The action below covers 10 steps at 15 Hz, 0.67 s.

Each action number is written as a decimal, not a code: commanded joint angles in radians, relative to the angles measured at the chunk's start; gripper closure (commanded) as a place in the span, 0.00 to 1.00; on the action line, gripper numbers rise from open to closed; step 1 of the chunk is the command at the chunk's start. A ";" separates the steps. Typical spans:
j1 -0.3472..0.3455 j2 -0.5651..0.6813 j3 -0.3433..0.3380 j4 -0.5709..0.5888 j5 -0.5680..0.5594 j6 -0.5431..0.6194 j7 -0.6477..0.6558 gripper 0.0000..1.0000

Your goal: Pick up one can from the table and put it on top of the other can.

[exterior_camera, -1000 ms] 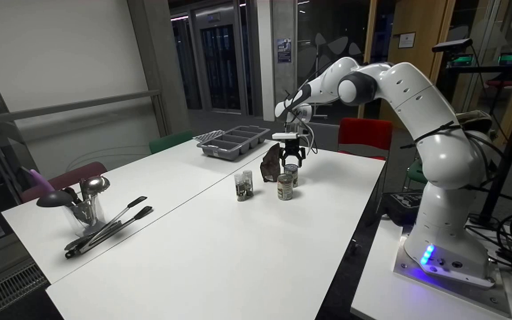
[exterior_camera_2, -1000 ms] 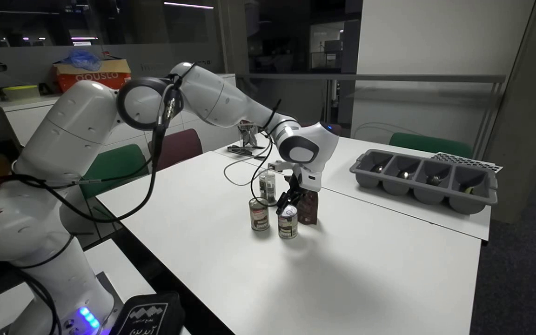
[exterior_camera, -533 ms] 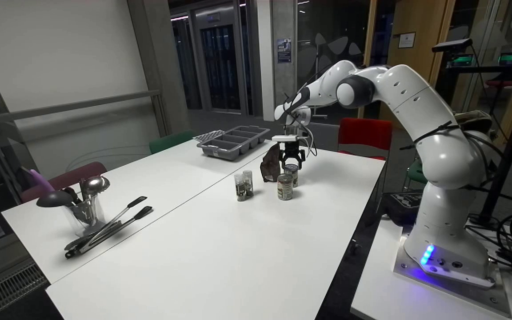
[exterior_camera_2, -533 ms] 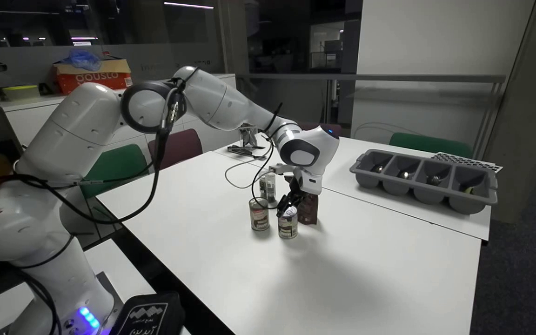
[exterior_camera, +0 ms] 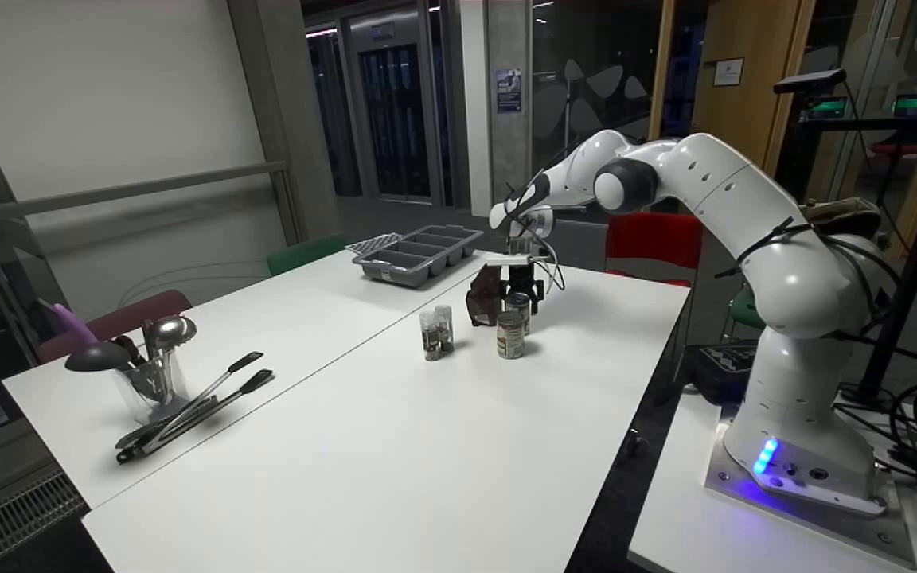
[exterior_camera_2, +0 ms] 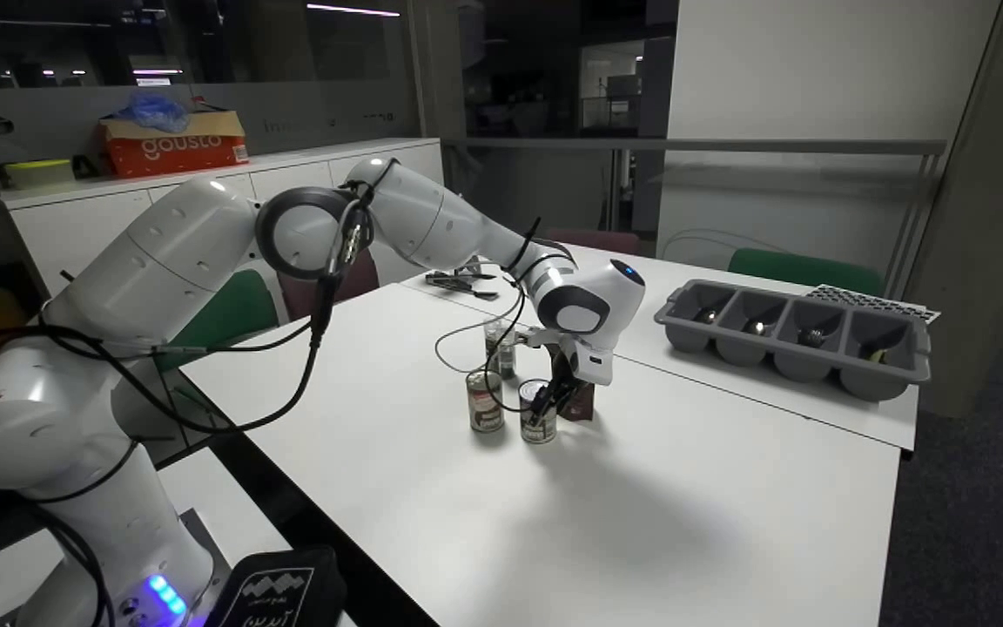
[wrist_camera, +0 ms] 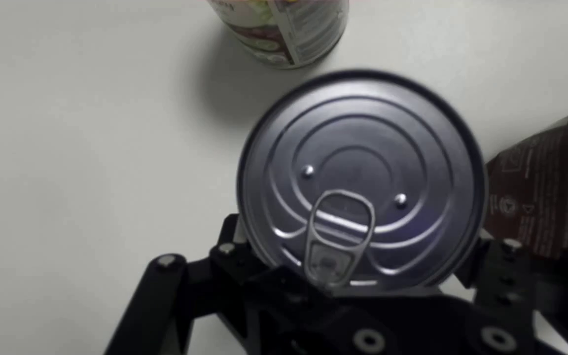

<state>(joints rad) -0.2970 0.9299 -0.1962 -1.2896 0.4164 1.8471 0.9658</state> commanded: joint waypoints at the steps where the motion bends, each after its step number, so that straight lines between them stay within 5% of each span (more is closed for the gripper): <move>1: -0.042 0.047 0.029 0.083 0.012 -0.054 -0.009 0.43; 3: -0.046 0.056 0.030 0.095 0.012 -0.054 -0.005 0.58; 4: -0.047 0.053 0.032 0.091 0.011 -0.050 -0.008 0.16; 6: -0.041 0.028 0.031 0.054 0.011 -0.027 -0.014 0.19; 10: -0.024 -0.019 0.025 -0.008 0.007 0.017 -0.017 0.00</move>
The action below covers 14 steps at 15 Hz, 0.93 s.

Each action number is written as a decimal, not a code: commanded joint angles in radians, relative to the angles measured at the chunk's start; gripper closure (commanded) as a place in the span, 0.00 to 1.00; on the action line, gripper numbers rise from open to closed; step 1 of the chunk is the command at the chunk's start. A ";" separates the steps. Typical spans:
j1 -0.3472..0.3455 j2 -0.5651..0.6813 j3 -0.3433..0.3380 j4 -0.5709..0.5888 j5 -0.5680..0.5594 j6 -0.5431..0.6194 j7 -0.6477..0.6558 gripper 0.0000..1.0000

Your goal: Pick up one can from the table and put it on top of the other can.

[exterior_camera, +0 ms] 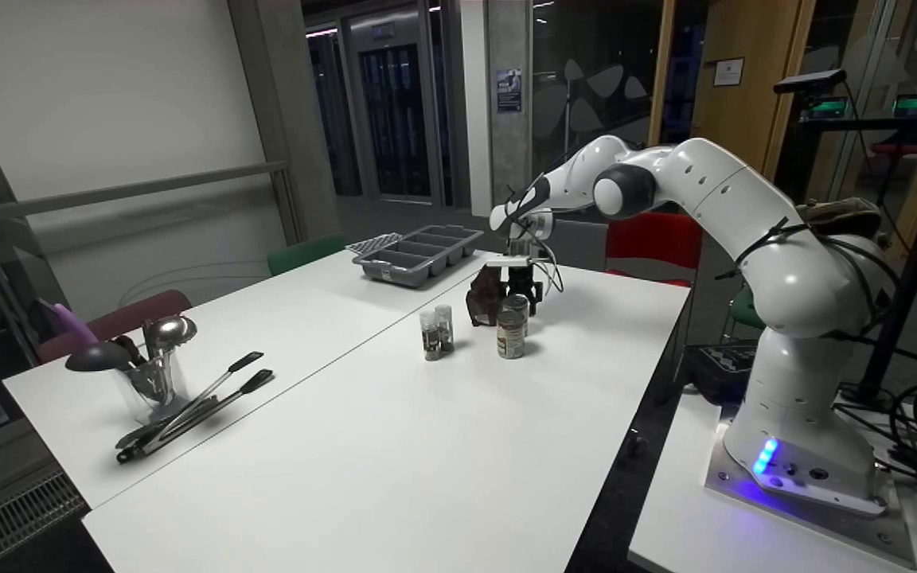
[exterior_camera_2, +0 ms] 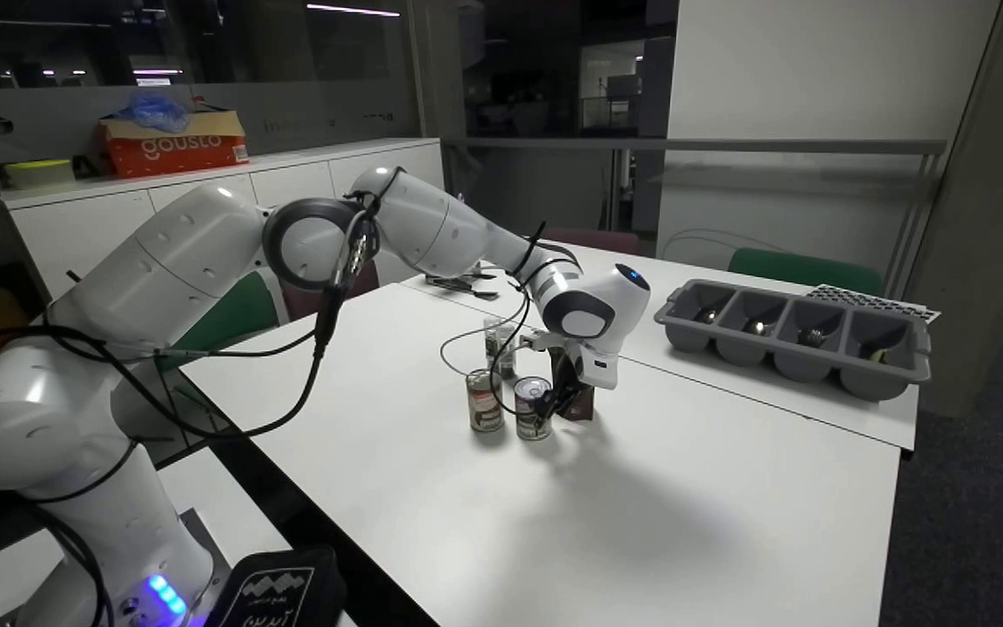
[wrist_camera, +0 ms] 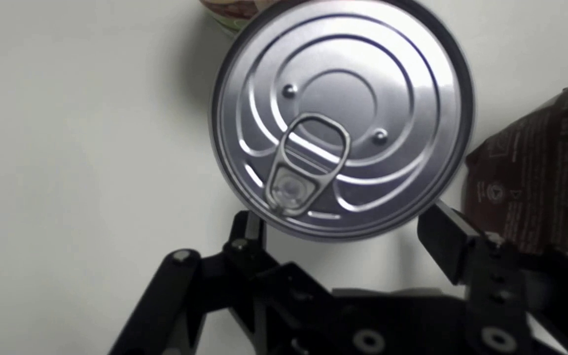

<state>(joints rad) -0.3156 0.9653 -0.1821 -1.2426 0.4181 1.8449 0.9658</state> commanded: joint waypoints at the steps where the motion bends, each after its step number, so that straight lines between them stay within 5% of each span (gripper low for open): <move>1: 0.004 -0.068 0.002 -0.074 0.011 0.029 -0.019 0.00; 14: 0.040 -0.106 0.006 -0.123 -0.013 0.038 -0.012 0.00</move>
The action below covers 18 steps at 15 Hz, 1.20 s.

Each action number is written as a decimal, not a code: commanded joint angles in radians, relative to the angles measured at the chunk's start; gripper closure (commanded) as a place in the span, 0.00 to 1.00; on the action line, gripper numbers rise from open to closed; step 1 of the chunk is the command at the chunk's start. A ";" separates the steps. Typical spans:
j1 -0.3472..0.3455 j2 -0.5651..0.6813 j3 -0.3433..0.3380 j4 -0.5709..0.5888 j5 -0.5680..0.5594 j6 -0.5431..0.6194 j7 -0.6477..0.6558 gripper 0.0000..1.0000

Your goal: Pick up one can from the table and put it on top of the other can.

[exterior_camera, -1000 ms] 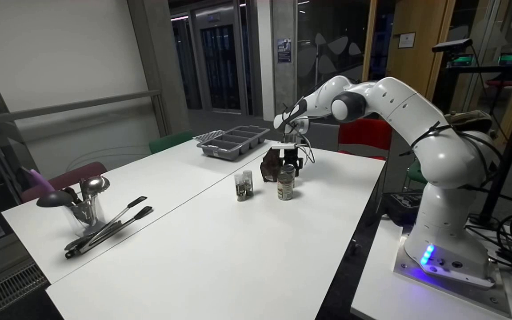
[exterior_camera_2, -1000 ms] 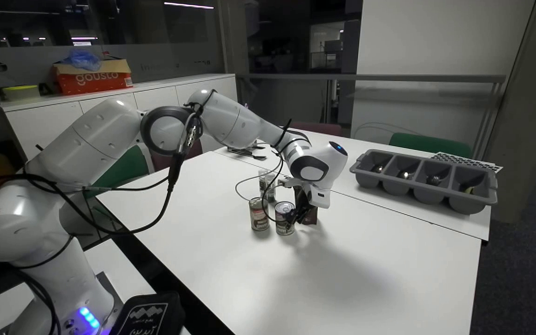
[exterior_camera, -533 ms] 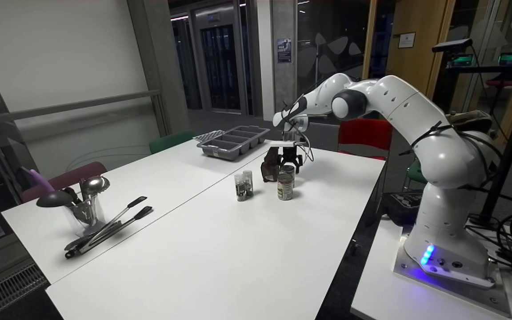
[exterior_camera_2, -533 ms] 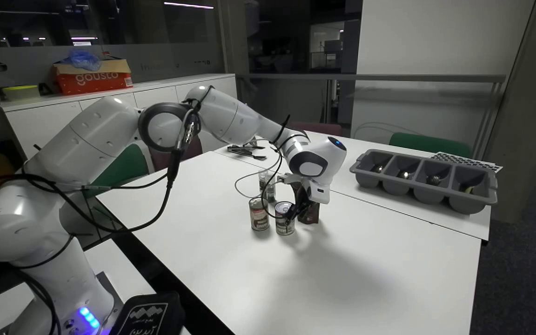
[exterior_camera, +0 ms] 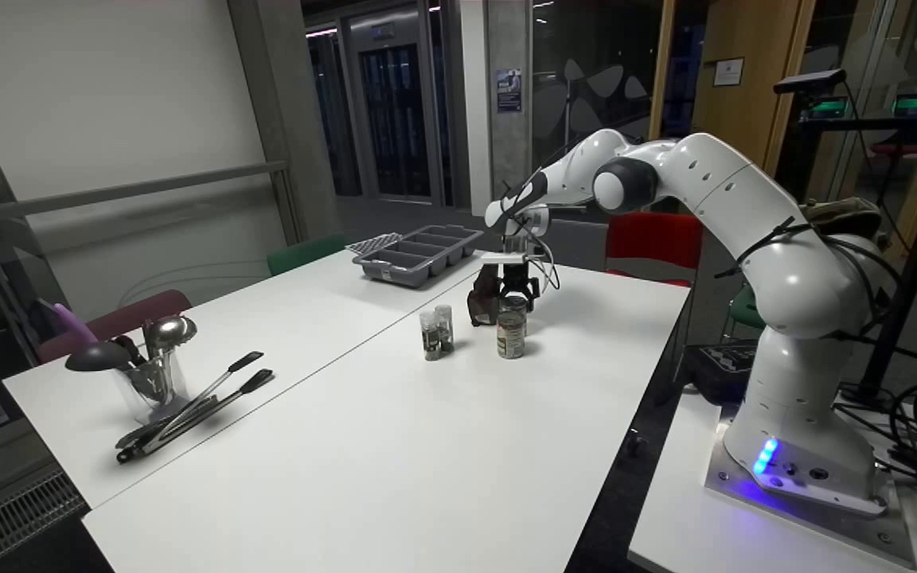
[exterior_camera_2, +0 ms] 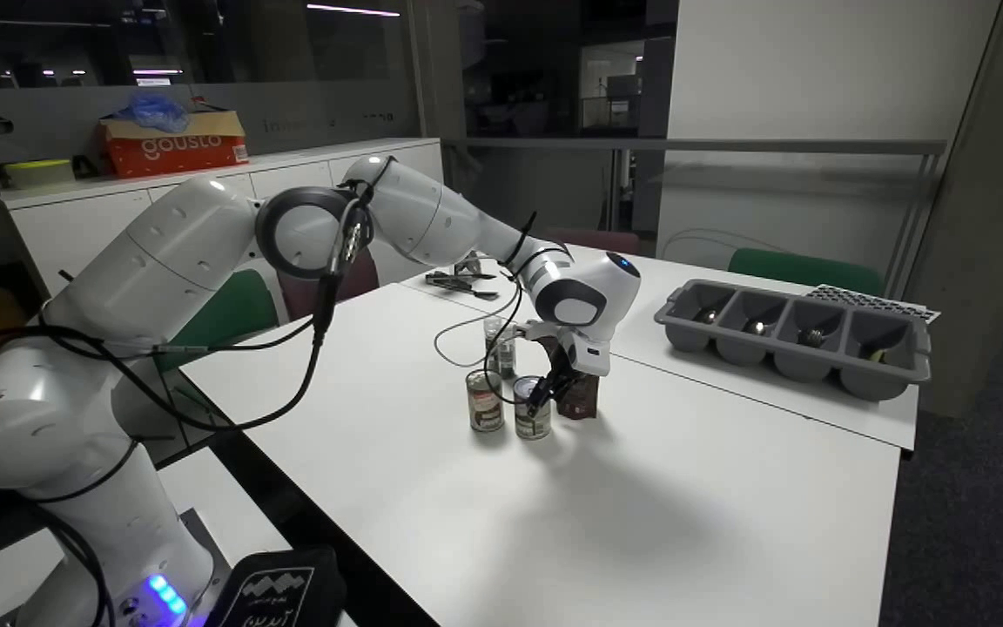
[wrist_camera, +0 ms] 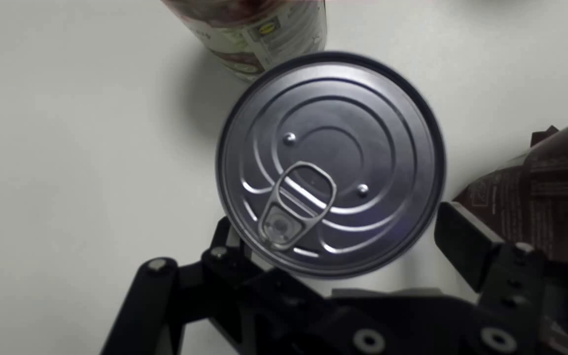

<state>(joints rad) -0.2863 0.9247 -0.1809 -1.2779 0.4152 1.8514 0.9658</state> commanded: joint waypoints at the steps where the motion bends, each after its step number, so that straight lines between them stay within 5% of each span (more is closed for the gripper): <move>1: 0.013 -0.065 0.004 -0.088 -0.010 0.029 -0.011 0.00; 10: 0.034 -0.105 -0.002 -0.153 -0.014 0.058 -0.013 0.00; 16: 0.077 -0.212 -0.011 -0.327 -0.018 0.201 -0.011 0.00; 17: 0.081 -0.217 -0.011 -0.339 -0.020 0.212 -0.008 0.06; 18: 0.087 -0.225 -0.014 -0.352 -0.029 0.216 -0.006 0.26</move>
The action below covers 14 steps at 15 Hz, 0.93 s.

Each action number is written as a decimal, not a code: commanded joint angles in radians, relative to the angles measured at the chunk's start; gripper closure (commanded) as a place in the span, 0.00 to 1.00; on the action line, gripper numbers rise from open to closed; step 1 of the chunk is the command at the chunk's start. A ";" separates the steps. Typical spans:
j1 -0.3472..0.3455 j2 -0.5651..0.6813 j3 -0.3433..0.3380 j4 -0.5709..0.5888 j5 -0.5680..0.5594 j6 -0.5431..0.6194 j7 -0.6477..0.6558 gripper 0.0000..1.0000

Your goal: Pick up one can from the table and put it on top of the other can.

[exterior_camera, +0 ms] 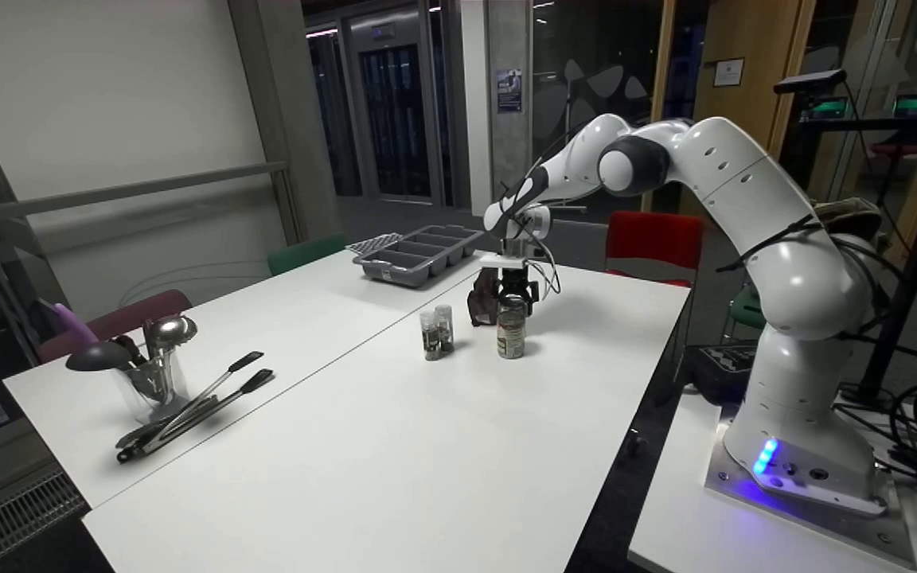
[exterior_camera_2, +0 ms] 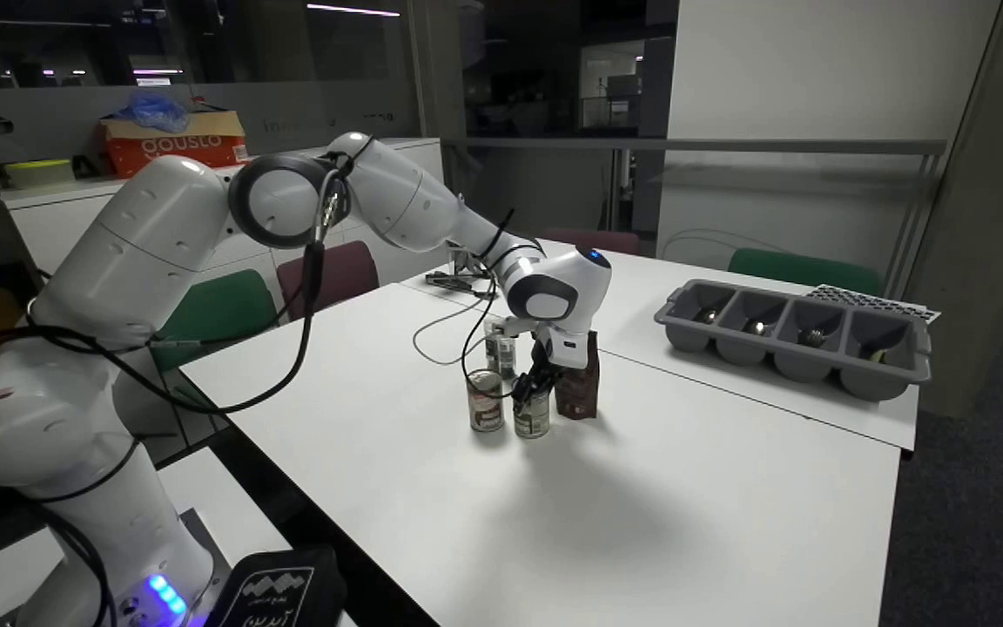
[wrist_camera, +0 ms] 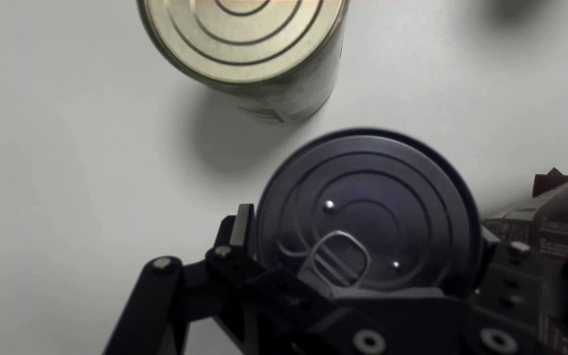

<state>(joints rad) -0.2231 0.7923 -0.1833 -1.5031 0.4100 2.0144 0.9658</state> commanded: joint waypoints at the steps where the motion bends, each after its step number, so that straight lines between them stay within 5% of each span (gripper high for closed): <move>1: 0.025 -0.096 -0.010 -0.133 -0.025 0.058 -0.004 0.32; 3: 0.026 -0.107 -0.010 -0.152 -0.024 0.067 -0.007 0.43; 14: 0.039 -0.255 -0.017 -0.385 -0.008 0.258 -0.005 0.43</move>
<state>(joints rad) -0.2060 0.6595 -0.1859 -1.7340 0.4024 2.1894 0.9658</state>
